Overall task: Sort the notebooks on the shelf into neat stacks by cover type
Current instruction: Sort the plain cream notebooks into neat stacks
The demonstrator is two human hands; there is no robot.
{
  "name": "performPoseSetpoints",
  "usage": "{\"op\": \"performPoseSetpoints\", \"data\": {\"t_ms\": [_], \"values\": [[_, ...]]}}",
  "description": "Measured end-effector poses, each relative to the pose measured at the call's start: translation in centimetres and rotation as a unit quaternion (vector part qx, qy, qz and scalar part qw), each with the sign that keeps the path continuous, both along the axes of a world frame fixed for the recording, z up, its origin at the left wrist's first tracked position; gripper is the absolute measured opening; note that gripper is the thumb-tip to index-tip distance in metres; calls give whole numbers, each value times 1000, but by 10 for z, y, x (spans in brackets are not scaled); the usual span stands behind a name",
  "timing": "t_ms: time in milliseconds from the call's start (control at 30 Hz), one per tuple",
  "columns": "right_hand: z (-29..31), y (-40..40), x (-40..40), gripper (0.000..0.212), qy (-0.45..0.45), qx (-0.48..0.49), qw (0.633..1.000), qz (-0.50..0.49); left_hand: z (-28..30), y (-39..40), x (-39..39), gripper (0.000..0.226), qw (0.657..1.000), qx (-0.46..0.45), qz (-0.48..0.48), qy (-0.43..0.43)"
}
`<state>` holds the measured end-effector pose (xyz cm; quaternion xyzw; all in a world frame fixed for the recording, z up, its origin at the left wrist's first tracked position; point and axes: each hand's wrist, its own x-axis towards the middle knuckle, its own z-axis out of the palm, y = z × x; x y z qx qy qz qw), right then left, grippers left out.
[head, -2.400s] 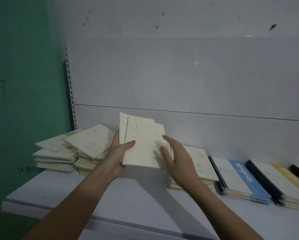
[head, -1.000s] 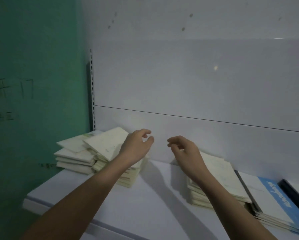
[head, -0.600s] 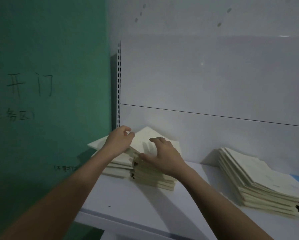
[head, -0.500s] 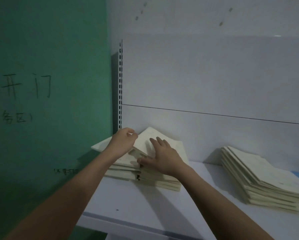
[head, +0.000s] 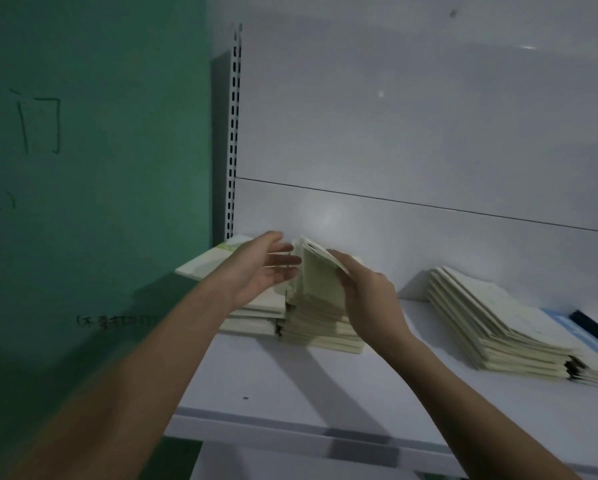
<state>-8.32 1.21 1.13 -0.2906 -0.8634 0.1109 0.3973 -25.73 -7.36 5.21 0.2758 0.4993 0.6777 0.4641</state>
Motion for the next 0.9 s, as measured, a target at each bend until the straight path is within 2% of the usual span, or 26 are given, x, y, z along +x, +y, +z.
{"op": "performPoseSetpoints", "data": {"t_ms": [67,133,200,267,367,400,500,567,700,900], "values": [[7,0,-1,37,33,54,998,26,5,0,4,44,997,1,-47,-54],[8,-3,-3,39,21,124,990,61,9,-1,8,47,993,4,-79,-93],[2,-5,-7,41,-15,193,978,83,10,-3,10,39,993,-6,-71,-92],[-2,-5,-9,44,-54,203,972,107,9,-4,9,27,996,-31,-51,-62],[-2,1,-8,50,-133,152,967,155,1,-8,3,27,997,-74,-10,-27],[-1,3,-5,59,-156,119,968,159,-1,-11,0,28,997,-79,3,-19],[1,16,5,96,-194,-28,974,117,-6,-21,-10,27,996,-70,51,-2],[-3,28,10,103,-212,-68,972,74,-8,-29,-19,31,994,-65,84,9],[-15,39,10,98,-327,-49,943,34,-14,-40,-27,39,990,-74,114,45],[-12,27,21,65,-277,14,960,30,-21,-47,-24,32,987,-93,110,70]]}}
